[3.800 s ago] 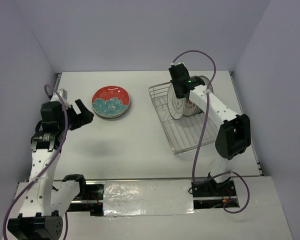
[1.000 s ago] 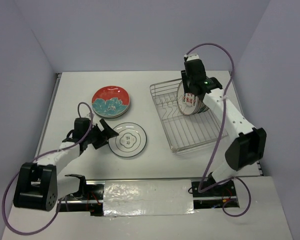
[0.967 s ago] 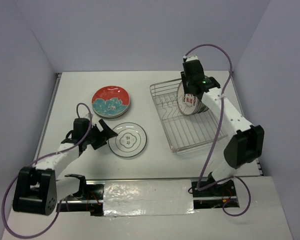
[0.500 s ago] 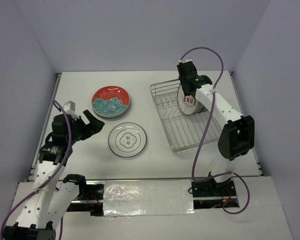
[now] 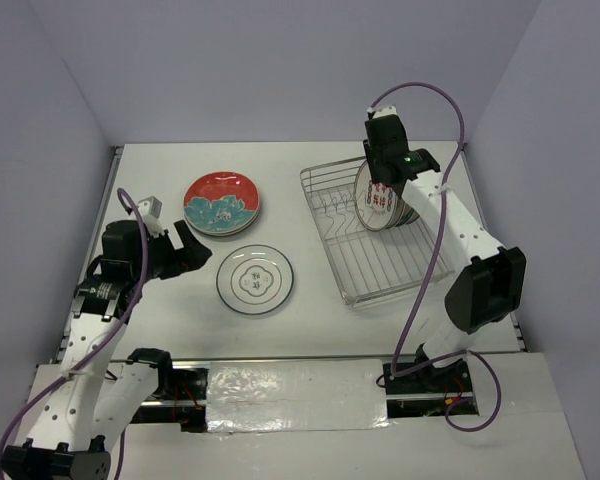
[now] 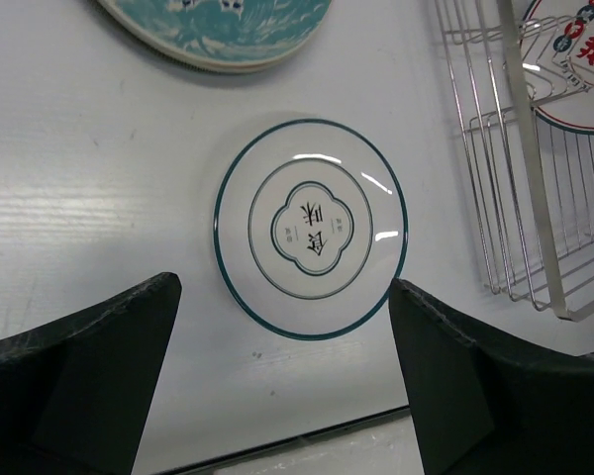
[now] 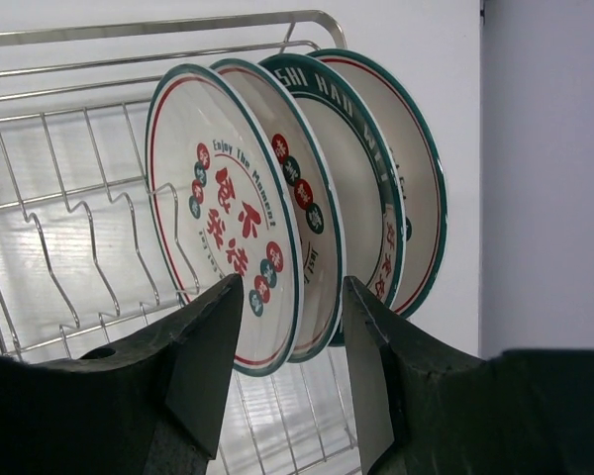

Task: Unload the plates from the dish rack

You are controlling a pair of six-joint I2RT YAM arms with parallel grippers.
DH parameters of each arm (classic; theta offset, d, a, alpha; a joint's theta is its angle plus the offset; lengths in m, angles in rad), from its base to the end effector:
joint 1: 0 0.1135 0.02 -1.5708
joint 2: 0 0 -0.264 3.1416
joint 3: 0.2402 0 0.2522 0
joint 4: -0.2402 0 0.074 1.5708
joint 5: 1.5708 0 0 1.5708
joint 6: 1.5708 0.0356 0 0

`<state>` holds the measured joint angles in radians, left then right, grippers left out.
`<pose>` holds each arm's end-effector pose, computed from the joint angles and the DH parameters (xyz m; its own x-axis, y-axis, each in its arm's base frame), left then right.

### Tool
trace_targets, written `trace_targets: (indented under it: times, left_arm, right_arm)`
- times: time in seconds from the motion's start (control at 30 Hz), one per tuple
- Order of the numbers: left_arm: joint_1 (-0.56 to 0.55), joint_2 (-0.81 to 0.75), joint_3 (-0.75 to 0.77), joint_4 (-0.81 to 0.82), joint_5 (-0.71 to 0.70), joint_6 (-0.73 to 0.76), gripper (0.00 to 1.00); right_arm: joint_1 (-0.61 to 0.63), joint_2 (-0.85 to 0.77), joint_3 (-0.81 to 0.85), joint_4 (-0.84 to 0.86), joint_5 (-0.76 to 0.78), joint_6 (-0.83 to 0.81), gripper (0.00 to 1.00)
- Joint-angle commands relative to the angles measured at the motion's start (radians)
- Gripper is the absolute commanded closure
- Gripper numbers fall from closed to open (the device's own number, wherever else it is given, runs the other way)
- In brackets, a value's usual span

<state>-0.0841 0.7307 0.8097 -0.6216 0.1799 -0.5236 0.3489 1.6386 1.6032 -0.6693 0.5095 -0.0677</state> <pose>0.1551 -0.0195 0.3125 -0.5633 -0.4462 -0.6954 -0.0535 0.8596 -0.5082 0.3488 0.1084 0.3601 -0.6108 -0.2850 -0.7387 0.0094 0.9303 -0.3668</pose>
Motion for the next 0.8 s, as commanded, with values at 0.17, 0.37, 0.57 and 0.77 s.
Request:
trace_targets:
  times: [0.17,0.37,0.57,0.77]
  left_arm:
    - [-0.003,0.013,0.048,0.035,-0.005,0.102,0.01]
    - [-0.003,0.006,0.034,0.043,0.013,0.106,0.01]
    - [-0.003,0.004,0.026,0.057,0.030,0.108,0.01]
    - [-0.003,0.010,0.026,0.056,0.032,0.106,0.00]
  right_arm:
    - [-0.013,0.021,-0.003,0.036,-0.008,-0.014,0.52]
    - [-0.021,0.099,0.011,0.030,0.020,-0.020,0.56]
    - [-0.021,0.096,-0.005,0.039,0.015,-0.020,0.71]
    - [-0.019,0.041,0.003,0.039,0.006,-0.041,1.00]
